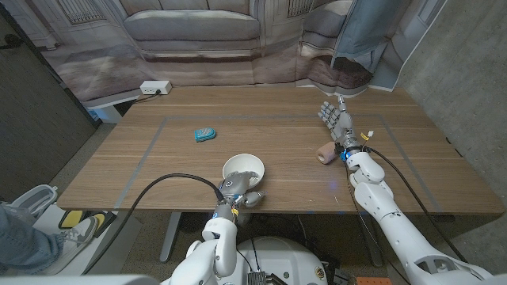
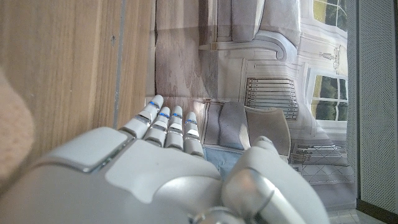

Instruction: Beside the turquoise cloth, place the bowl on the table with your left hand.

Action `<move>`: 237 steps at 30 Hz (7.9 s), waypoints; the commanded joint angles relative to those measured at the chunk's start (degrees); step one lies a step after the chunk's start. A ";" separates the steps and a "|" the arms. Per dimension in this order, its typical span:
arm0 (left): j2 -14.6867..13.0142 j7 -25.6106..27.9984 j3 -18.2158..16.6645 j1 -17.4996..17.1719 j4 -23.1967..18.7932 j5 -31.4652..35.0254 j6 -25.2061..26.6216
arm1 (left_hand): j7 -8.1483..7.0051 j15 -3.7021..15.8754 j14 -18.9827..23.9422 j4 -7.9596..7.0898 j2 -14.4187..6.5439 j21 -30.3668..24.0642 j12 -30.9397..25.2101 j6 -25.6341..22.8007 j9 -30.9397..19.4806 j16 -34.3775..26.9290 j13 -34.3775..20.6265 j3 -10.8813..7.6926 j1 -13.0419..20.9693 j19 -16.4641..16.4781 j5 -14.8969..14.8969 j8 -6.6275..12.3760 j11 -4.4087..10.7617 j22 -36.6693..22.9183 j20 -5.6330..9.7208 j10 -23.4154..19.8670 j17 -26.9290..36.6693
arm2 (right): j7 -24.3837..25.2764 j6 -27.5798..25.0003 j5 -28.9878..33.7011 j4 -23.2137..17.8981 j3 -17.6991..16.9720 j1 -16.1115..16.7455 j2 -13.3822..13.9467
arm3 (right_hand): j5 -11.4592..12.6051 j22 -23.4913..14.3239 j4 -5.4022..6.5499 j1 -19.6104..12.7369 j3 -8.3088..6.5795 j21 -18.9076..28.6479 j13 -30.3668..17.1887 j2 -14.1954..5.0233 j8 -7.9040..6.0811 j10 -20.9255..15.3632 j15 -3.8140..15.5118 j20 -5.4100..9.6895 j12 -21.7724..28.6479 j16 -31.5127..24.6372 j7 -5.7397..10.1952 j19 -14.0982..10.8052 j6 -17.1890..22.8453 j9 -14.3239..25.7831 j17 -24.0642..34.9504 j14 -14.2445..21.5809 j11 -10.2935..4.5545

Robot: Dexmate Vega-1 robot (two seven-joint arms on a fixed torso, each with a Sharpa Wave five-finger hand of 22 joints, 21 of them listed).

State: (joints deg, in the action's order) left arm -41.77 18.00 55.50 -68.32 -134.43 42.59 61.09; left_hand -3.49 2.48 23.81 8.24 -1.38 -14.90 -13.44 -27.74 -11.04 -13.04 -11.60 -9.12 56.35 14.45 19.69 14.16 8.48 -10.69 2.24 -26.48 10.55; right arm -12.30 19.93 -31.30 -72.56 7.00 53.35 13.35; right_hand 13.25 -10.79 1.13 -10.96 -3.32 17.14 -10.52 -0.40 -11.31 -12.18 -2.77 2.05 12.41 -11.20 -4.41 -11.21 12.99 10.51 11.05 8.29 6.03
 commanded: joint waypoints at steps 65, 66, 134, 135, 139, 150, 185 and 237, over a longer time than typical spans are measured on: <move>-2.92 5.39 3.77 9.22 -1.00 -6.94 7.53 | -2.91 10.87 35.79 0.20 -3.95 -18.30 -0.69 -31.09 -0.25 -2.05 -1.24 -9.30 19.17 32.24 -9.43 8.02 2.93 -0.04 5.44 -31.70 1.00 | 1.98 0.74 0.50 -1.89 0.42 1.17 -0.70 | 0.44 -0.18 -0.31 -0.11 0.47 -0.99 -0.25 -0.72 0.13 -0.60 0.53 0.43 -0.01 -0.11 0.15 -1.11 0.35 0.16 0.07 0.70 -0.07; -3.08 5.18 3.82 9.45 -1.11 -6.93 7.60 | -2.92 10.87 35.82 0.18 -3.96 -18.33 -0.70 -31.13 -0.25 -2.05 -1.26 -9.30 19.16 32.27 -9.43 8.03 2.94 -0.04 5.42 -31.76 1.00 | 2.00 0.69 0.41 -1.92 0.43 1.16 -0.73 | 0.44 -0.18 -0.31 -0.11 0.47 -1.00 -0.25 -0.72 0.13 -0.58 0.52 0.43 -0.02 -0.11 0.19 -1.12 0.33 0.16 0.07 0.70 -0.03; -9.59 -2.55 7.44 16.47 -10.47 -5.43 14.00 | -1.98 10.83 39.85 -0.24 -3.51 -20.01 -1.09 -34.34 -0.16 -2.32 -3.53 -9.47 19.83 33.00 -9.37 8.87 2.65 -0.06 5.44 -36.05 1.91 | -0.61 3.30 -1.30 2.63 -1.00 -0.71 -3.02 | 0.41 -0.21 -0.45 -0.08 0.74 -1.59 -0.25 -0.89 0.13 -0.59 0.55 0.41 -0.08 -0.03 0.08 -1.40 0.37 0.16 0.08 0.70 -0.11; -9.72 -2.62 7.52 16.60 -10.63 -5.50 14.19 | -1.97 10.83 39.85 -0.25 -3.50 -20.05 -1.09 -34.33 -0.16 -2.32 -3.56 -9.47 19.83 33.04 -9.37 8.86 2.64 -0.06 5.45 -36.06 1.93 | -0.66 3.28 -1.30 2.72 -1.05 -0.74 -3.07 | 0.41 -0.21 -0.46 -0.08 0.74 -1.60 -0.25 -0.89 0.12 -0.59 0.56 0.40 -0.08 -0.03 0.07 -1.39 0.39 0.16 0.08 0.72 -0.08; -10.09 -2.99 8.27 17.45 -11.15 -5.70 15.11 | -1.78 10.79 39.87 -0.33 -3.53 -20.14 -1.07 -34.44 -0.17 -2.31 -3.73 -9.47 19.77 32.99 -9.36 8.89 2.62 -0.08 5.44 -36.13 2.04 | -0.86 3.31 -1.26 3.02 -1.22 -0.82 -3.24 | 0.41 -0.21 -0.46 -0.08 0.76 -1.63 -0.25 -0.90 0.12 -0.63 0.56 0.40 -0.06 -0.04 0.08 -1.42 0.38 0.16 0.08 0.74 -0.11; -11.67 -0.68 6.25 15.43 -13.22 -8.60 15.19 | -1.80 10.79 40.00 -0.41 -3.51 -20.28 -1.10 -34.52 -0.18 -2.33 -4.09 -9.48 19.72 32.78 -9.36 8.89 2.62 -0.12 5.32 -36.39 2.25 | -0.95 3.33 -0.97 2.85 -1.36 -0.49 -3.48 | 0.41 -0.21 -0.48 -0.08 0.80 -1.71 -0.25 -0.94 0.12 -0.64 0.56 0.40 -0.07 -0.03 0.06 -1.46 0.38 0.16 0.08 0.74 -0.01; -16.44 10.10 -4.99 2.65 -18.48 -14.42 14.12 | -1.82 10.73 40.40 -0.61 -3.43 -20.95 -1.07 -35.07 -0.18 -2.43 -5.48 -9.49 19.59 32.12 -9.39 9.01 2.52 -0.23 5.50 -36.95 2.99 | 0.00 2.99 -0.16 0.89 -0.26 0.75 -3.62 | 0.40 -0.23 -0.55 -0.05 0.94 -1.99 -0.26 -0.99 0.12 -0.64 0.57 0.39 -0.09 -0.01 0.13 -1.57 0.40 0.16 0.08 0.74 -0.09; -25.88 18.09 -37.87 -20.35 -18.54 -36.52 -2.72 | -1.75 10.73 39.14 -0.66 -3.38 -21.57 -0.72 -35.86 -0.05 -2.04 -7.35 -9.64 19.61 29.82 -9.39 9.08 2.42 -0.34 5.39 -37.25 4.08 | 0.80 2.65 0.18 1.40 0.24 0.52 -3.13 | 0.40 -0.26 -0.65 -0.02 1.15 -2.41 -0.26 -1.12 0.14 -0.63 0.55 0.36 -0.12 0.01 0.11 -1.74 0.36 0.16 0.09 0.78 0.03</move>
State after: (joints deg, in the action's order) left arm -66.09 36.59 24.25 -83.67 -152.55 9.86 60.45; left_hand -6.05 11.51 63.25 9.41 -1.71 -36.06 -14.09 -55.62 -10.86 -14.85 -17.50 -17.06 73.50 44.64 9.98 23.03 10.67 -10.80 4.91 -63.23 14.30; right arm -11.47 22.45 -31.19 -71.23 7.26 54.00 10.10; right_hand 13.24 -10.79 0.58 -10.81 -2.30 14.82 -10.51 -1.15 -11.31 -12.38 -2.26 2.05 12.41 -11.20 -4.41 -12.43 12.99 10.51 11.06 8.80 5.84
